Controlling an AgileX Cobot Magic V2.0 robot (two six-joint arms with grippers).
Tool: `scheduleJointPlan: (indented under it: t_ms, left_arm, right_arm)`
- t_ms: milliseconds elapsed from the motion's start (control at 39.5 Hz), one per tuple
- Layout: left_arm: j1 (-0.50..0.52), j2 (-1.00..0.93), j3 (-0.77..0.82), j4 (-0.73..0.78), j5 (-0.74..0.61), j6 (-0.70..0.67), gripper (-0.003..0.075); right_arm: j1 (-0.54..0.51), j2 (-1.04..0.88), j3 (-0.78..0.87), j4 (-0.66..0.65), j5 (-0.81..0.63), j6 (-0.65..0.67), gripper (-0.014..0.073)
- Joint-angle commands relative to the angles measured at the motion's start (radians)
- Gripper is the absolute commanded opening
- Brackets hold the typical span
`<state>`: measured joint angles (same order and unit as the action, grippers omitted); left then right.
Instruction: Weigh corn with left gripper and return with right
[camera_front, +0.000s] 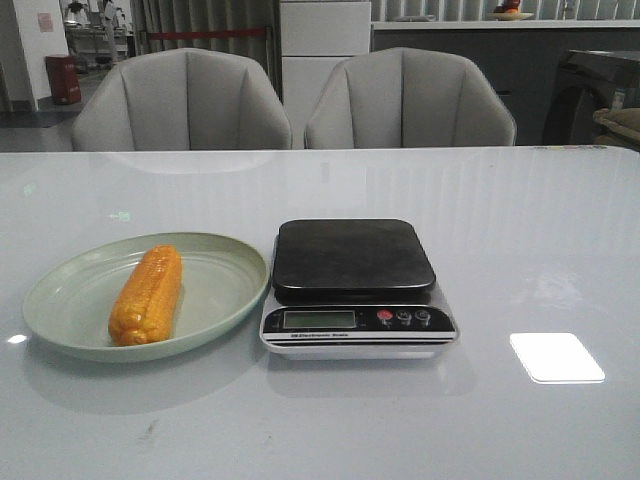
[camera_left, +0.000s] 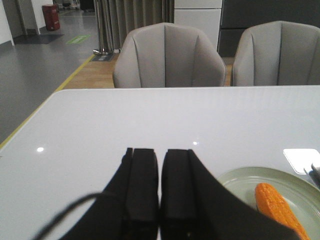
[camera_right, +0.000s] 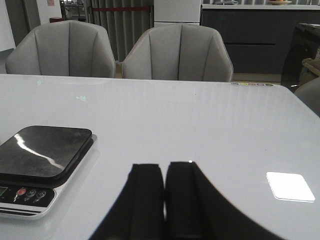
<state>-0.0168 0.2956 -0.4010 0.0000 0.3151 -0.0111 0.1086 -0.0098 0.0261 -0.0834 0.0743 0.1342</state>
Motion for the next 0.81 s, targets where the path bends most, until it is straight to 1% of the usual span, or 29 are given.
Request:
scheduleJointPlan:
  t_ms: [0, 76, 279, 329, 380, 583, 785]
  left_arm:
    - [-0.043, 0.059, -0.033, -0.005, -0.048, -0.009, 0.0170]
    - [-0.070, 0.100, -0.044, -0.012, -0.027, -0.009, 0.0245]
    - [-0.118, 0.247, -0.101, -0.032, -0.024, -0.009, 0.0519]
    - [-0.124, 0.286, -0.115, -0.043, -0.024, -0.009, 0.0559]
    - [-0.129, 0.327, -0.129, -0.057, -0.026, -0.009, 0.0575]
    - [-0.169, 0.519, -0.203, -0.128, -0.037, -0.009, 0.0576]
    - [-0.300, 0.755, -0.321, -0.135, -0.031, -0.010, 0.0576]
  right_arm:
    - [-0.008, -0.018, 0.010, -0.014, -0.085, 0.000, 0.0169]
    - [-0.008, -0.018, 0.010, -0.014, -0.085, 0.000, 0.0169]
    - [-0.008, -0.018, 0.010, -0.014, -0.085, 0.000, 0.0169]
    - [-0.008, -0.018, 0.010, -0.014, -0.085, 0.000, 0.0169]
    - [-0.008, -0.018, 0.010, -0.014, -0.085, 0.000, 0.0169]
    - [-0.008, -0.018, 0.010, -0.014, -0.085, 0.000, 0.0169]
    - [-0.008, -0.018, 0.010, -0.014, -0.085, 0.000, 0.0169]
